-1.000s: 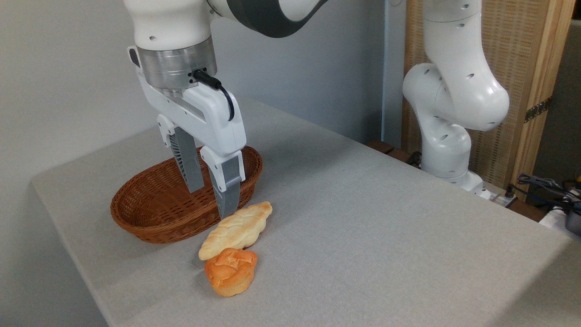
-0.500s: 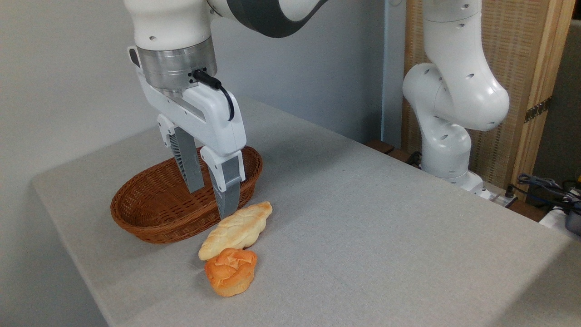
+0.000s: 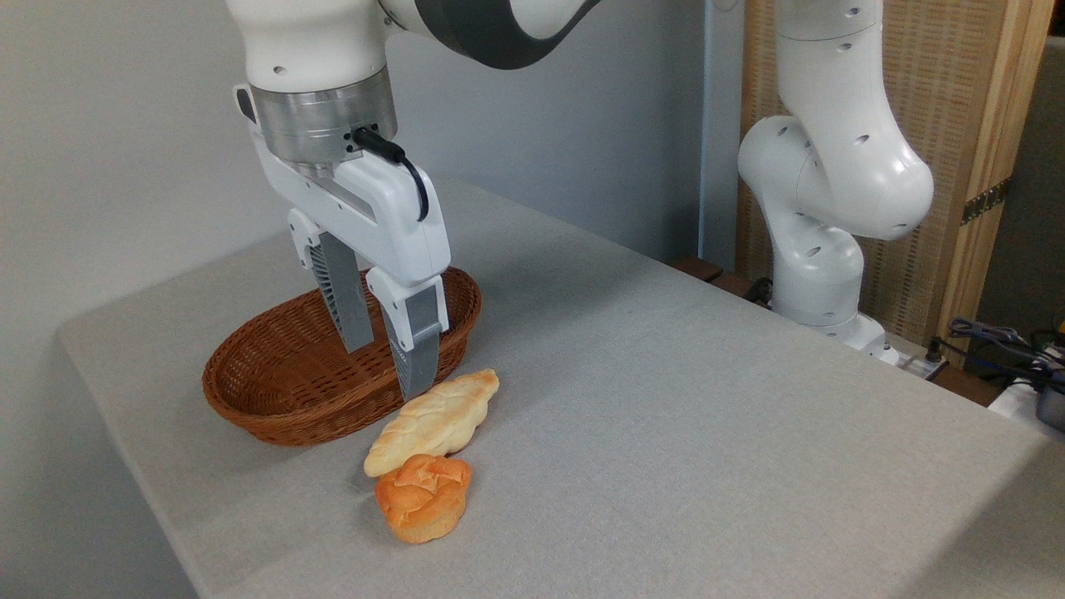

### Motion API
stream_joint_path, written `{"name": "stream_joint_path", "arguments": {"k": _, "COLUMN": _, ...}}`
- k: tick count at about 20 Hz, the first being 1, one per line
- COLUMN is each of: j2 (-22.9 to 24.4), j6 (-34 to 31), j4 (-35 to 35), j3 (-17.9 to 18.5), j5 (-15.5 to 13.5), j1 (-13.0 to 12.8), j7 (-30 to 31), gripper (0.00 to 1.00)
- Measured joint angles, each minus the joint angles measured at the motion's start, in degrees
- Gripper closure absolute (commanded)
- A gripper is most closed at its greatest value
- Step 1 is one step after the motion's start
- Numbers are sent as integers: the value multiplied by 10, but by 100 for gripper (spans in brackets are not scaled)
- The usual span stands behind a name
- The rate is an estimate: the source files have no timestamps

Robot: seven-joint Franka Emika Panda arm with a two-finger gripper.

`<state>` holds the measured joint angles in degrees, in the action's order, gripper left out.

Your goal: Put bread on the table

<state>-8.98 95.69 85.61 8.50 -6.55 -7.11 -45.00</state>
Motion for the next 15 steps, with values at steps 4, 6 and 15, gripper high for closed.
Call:
{"name": "stream_joint_path", "arguments": {"k": 4, "j2": 0, "j6": 0, "j4": 2, "j3": -4, "j5": 0, "j1": -1, "j7": 0, "gripper": 0}}
{"name": "stream_joint_path", "arguments": {"k": 6, "j2": -2, "j6": 0, "j4": 4, "j3": -7, "j5": 0, "j1": -1, "j7": 0, "gripper": 0}}
{"name": "stream_joint_path", "arguments": {"k": 15, "j2": -5, "j6": 0, "j4": 6, "j3": -9, "j5": 0, "j1": -3, "j7": 0, "gripper": 0}}
